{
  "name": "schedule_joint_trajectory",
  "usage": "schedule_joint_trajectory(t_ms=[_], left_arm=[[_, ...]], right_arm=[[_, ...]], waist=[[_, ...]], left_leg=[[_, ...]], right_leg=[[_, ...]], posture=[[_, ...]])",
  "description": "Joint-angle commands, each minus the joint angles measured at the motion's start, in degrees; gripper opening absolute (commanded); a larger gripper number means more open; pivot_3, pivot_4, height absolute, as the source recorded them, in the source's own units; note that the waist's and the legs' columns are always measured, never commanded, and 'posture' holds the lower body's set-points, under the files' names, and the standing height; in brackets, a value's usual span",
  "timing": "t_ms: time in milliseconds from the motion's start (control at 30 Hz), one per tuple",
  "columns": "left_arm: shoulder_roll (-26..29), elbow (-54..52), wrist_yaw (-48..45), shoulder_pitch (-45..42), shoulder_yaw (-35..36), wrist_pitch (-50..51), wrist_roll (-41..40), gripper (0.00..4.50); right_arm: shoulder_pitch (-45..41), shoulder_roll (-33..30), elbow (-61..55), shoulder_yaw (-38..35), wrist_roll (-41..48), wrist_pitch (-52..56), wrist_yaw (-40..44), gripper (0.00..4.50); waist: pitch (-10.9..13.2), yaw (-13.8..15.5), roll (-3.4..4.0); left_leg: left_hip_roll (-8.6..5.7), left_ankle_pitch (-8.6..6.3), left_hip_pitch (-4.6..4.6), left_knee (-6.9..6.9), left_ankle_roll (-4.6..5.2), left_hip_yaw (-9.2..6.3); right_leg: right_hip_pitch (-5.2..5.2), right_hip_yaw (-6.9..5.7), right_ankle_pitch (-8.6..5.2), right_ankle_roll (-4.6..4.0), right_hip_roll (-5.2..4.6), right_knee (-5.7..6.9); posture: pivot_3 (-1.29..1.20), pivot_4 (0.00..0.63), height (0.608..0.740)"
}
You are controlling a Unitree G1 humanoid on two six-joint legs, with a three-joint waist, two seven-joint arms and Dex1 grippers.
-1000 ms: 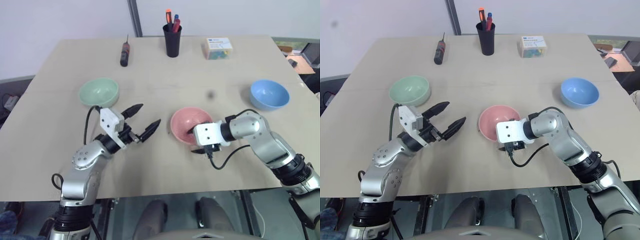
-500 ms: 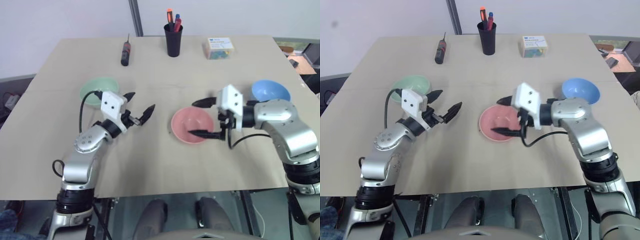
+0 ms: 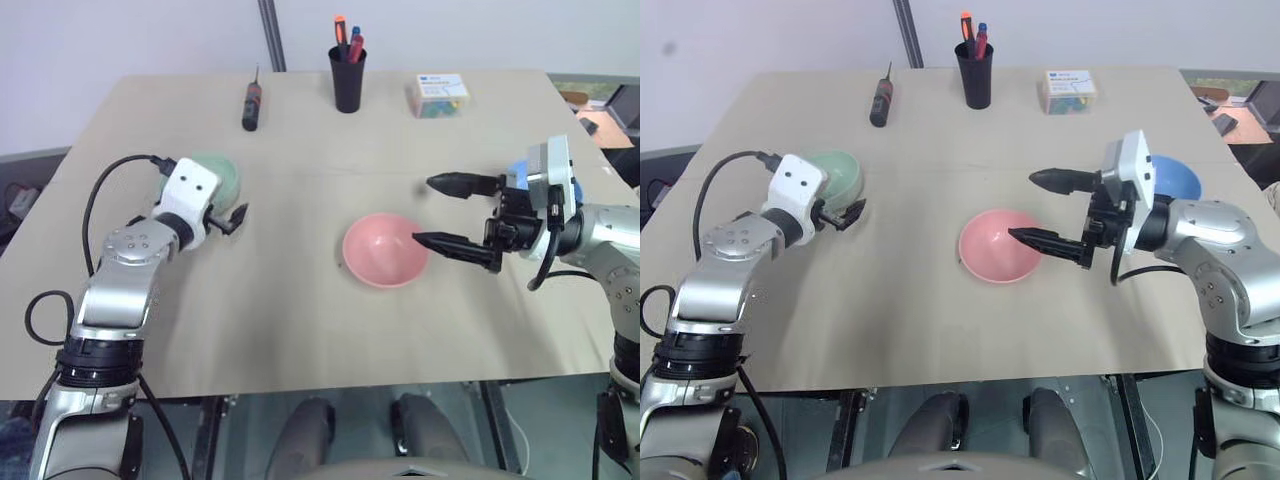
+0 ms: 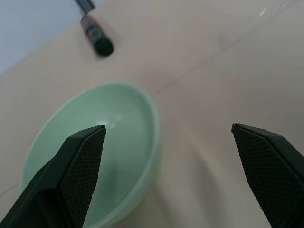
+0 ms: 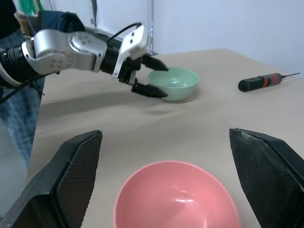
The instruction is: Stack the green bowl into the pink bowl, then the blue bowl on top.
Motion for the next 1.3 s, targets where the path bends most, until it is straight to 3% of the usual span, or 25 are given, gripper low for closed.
schedule_joint_trajectory(t_ms=[33,333,433,667,733,967,1300], left_arm=[[1.1,3.1,-0.4,-1.4,-0.5,-4.4,2.9,4.5],[0.2,11.2,-1.6,-3.6,-5.0,-12.4,8.6,4.5],[0.2,14.3,-2.6,-5.3,-6.1,-15.2,9.8,3.76],[1.1,20.7,-4.5,-9.6,-6.8,-19.0,11.7,0.61],[1.1,22.0,-4.8,-10.1,-6.8,-20.0,12.2,0.02],[-0.7,19.5,-9.9,-12.0,-7.0,-22.2,9.8,0.02],[-5.0,2.1,-30.7,-14.8,-11.2,-28.0,-3.0,0.02]], right_arm=[[0.7,-1.6,-1.8,-1.1,0.5,-2.9,-1.2,4.48],[1.5,-1.6,-2.0,-0.2,1.1,-4.9,-4.4,4.48],[2.0,-2.0,-1.9,0.6,0.3,-6.0,-4.6,4.5],[2.9,-2.1,-2.1,0.8,-0.1,-7.7,-6.5,4.5],[3.0,-2.1,-2.2,0.8,0.0,-8.1,-7.1,4.5],[3.1,-2.8,-1.6,1.1,-0.3,-9.3,-7.6,4.5],[2.3,-3.0,-0.2,2.3,-0.9,-10.3,-7.1,4.5]], waist=[[0.0,0.1,0.0],[0.0,0.0,-0.01],[0.0,0.0,-0.01],[0.0,0.0,-0.01],[0.0,-0.2,-0.01],[0.0,-0.1,-0.01],[0.0,-0.3,-0.01]], left_leg=[[-0.02,0.0,-0.03,0.02,0.0,-0.02],[-0.04,0.01,-0.22,0.11,-0.01,-0.1],[-0.05,0.01,-0.23,0.12,-0.01,-0.09],[-0.11,0.01,-0.37,0.27,-0.01,-0.17],[-0.14,0.01,-0.39,0.29,-0.01,-0.17],[-0.15,0.01,-0.54,0.45,-0.01,-0.25],[-0.17,0.01,-0.68,0.68,-0.01,-0.41]], right_leg=[[-0.01,-0.01,0.0,0.0,0.0,-0.01],[-0.15,-0.08,0.0,0.0,-0.08,0.03],[-0.18,-0.08,0.0,0.0,-0.07,0.06],[-0.22,-0.18,0.0,0.0,0.01,0.1],[-0.23,-0.17,0.0,0.0,0.03,0.12],[-0.29,-0.25,0.0,0.0,0.04,0.16],[-0.27,-0.37,0.0,0.0,0.04,0.2]], posture=[[0.0,0.15,0.74],[0.0,0.15,0.74],[0.0,0.15,0.74],[0.0,0.15,0.74],[0.0,0.15,0.74],[0.0,0.15,0.74],[0.0,0.15,0.74]])
